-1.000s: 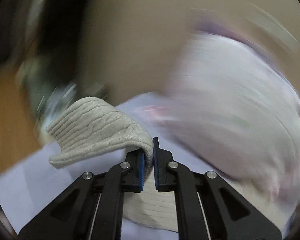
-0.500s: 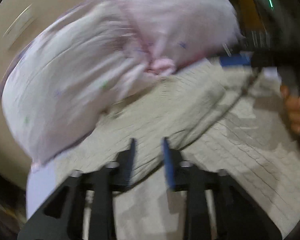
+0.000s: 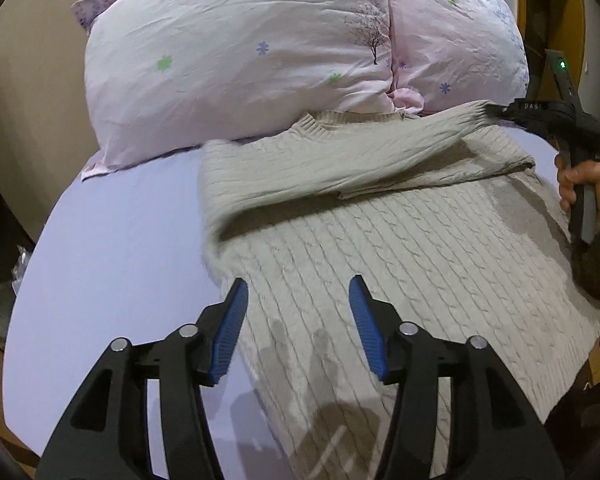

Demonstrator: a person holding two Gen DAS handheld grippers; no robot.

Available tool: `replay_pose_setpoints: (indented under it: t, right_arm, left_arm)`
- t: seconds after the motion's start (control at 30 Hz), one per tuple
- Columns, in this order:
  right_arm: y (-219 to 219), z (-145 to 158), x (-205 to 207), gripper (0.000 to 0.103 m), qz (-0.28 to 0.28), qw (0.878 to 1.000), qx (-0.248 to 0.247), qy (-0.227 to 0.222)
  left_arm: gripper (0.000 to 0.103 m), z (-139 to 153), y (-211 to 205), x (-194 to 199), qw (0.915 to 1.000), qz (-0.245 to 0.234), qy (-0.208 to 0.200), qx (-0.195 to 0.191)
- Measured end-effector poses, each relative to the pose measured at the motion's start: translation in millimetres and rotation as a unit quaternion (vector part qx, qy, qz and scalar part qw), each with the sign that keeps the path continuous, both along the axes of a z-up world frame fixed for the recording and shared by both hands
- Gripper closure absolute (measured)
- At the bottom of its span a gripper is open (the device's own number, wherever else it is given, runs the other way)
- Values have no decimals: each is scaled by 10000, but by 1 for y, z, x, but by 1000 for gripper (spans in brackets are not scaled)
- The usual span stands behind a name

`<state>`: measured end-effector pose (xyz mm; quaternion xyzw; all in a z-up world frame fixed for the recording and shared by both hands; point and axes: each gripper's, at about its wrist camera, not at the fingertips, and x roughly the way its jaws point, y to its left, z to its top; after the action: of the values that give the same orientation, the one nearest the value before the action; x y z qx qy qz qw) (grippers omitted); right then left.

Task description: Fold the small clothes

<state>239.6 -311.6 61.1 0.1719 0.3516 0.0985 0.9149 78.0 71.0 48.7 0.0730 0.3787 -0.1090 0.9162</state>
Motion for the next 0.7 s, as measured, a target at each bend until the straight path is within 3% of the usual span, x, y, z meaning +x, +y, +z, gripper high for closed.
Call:
replay_pose_setpoints:
  t: [0.07, 0.17, 0.2, 0.23, 0.33, 0.53, 0.67, 0.7]
  right_arm:
    - [-17, -6, 5, 100, -534, 9973, -376, 321]
    - [-29, -14, -1, 79, -552, 9932, -387, 954]
    - [-32, -12, -9, 48, -482, 9938, -288, 959]
    - [-35, -6, -24, 26, -329, 9956, -98, 872]
    - [-44, 11, -79, 25, 458, 9956, 485, 663]
    - [-76, 12, -193, 25, 1577, 9729, 1257, 1128]
    - [-97, -9, -250, 28, 1360, 9627, 1446, 1840]
    - [-103, -20, -254, 32, 1225, 9597, 1490, 2045]
  left_arm:
    - [47, 0, 6, -4, 9999, 16, 15, -109]
    - [44, 2, 17, -12, 9994, 40, 50, -327]
    - [42, 3, 23, -18, 9990, 37, 78, -436]
    - [40, 3, 30, -25, 9982, 25, 138, -588]
    - [38, 2, 47, -43, 9945, -85, 350, -984]
    - [38, -15, 85, -106, 9738, -550, 821, -2048]
    - [38, -34, 92, -128, 9649, -524, 1123, -2316]
    - [37, -42, 90, -128, 9604, -532, 1251, -2433]
